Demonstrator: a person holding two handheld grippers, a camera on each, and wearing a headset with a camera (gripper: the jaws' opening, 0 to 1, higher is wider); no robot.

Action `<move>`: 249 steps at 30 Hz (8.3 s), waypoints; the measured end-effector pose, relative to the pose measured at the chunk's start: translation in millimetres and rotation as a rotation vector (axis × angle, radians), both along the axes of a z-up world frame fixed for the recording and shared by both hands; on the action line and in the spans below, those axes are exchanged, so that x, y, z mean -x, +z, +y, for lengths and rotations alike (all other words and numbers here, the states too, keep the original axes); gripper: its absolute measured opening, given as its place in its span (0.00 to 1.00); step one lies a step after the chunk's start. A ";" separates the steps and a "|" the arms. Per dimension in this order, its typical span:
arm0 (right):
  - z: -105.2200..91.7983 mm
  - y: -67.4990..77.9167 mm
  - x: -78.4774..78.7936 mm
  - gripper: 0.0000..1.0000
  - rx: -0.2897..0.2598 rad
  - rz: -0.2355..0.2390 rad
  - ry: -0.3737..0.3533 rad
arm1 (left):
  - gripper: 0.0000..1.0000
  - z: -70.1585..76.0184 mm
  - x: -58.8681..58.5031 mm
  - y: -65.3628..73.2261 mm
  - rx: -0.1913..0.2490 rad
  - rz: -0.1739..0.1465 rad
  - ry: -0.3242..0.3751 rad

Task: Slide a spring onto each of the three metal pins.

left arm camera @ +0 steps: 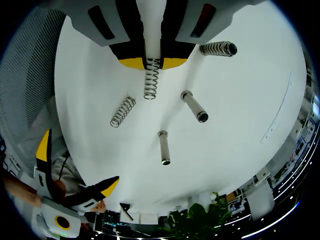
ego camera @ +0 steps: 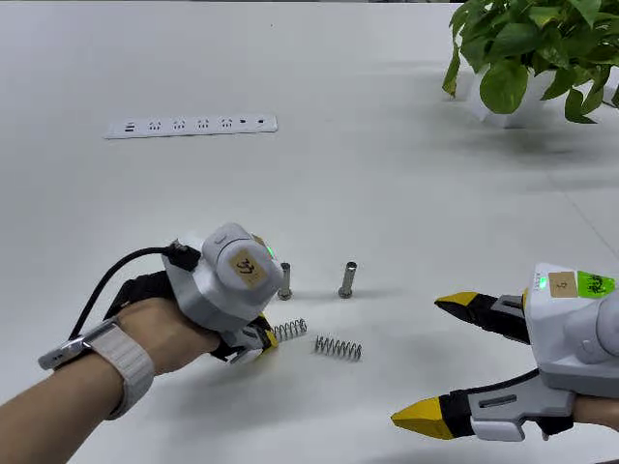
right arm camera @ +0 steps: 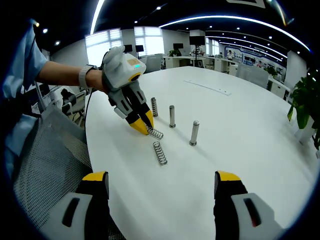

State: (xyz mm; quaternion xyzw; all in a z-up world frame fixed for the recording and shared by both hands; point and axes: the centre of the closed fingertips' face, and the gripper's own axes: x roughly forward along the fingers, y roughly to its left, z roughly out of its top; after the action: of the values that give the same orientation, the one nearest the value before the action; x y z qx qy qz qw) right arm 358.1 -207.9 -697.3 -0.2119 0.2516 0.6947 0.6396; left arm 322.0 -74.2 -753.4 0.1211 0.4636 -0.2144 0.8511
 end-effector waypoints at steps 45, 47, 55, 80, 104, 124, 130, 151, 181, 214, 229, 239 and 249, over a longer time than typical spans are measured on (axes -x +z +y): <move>53.2 25.3 37.9 0.75 0.005 0.024 0.209 | 0.10 -42.0 33.1 68.8 0.223 -0.456 0.096; 55.0 28.1 40.2 0.72 0.010 0.030 0.228 | 0.10 -42.5 33.1 69.7 0.219 -0.464 0.092; 60.6 35.1 53.0 0.52 0.040 0.088 0.296 | 0.10 -49.2 35.0 70.3 0.250 -0.474 0.052; 62.7 30.5 63.2 0.17 0.101 0.148 0.402 | 0.10 -64.3 40.3 73.9 0.327 -0.482 -0.041; 63.7 37.4 69.7 0.12 0.127 0.011 0.451 | 0.09 -71.6 33.4 68.0 0.294 -0.418 -0.063; 66.9 46.5 80.0 0.12 0.146 -0.071 0.522 | 0.09 -82.3 29.5 68.5 0.311 -0.409 -0.075; 67.5 45.1 82.0 0.12 0.154 -0.077 0.536 | 0.09 -83.0 30.9 67.0 0.314 -0.403 -0.078; 56.5 37.9 80.2 0.17 0.313 -0.151 0.739 | 0.09 -92.3 31.7 66.5 0.307 -0.398 -0.122; 49.2 19.0 86.5 0.13 0.439 -0.205 0.870 | 0.09 -97.1 30.9 69.4 0.318 -0.399 -0.125; 61.3 28.0 76.9 0.12 0.440 -0.251 0.902 | 0.44 -53.7 34.3 72.1 0.257 -0.467 0.078; 73.0 26.4 58.6 0.12 0.469 -0.288 0.920 | 0.90 -2.5 51.8 64.9 0.180 -0.473 0.288; 90.9 30.9 42.3 0.12 0.464 -0.340 0.909 | 1.00 25.0 63.6 58.7 0.192 -0.473 0.424; 108.2 38.8 23.2 0.12 0.493 -0.395 0.937 | 0.98 29.9 64.0 56.7 0.202 -0.477 0.456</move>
State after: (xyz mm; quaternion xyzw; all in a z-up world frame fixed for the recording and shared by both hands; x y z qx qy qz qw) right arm 334.9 -99.6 -658.5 -0.5703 0.1610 0.7722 0.2292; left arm 258.0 -44.3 -696.7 -0.0240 0.2429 -0.0292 0.9693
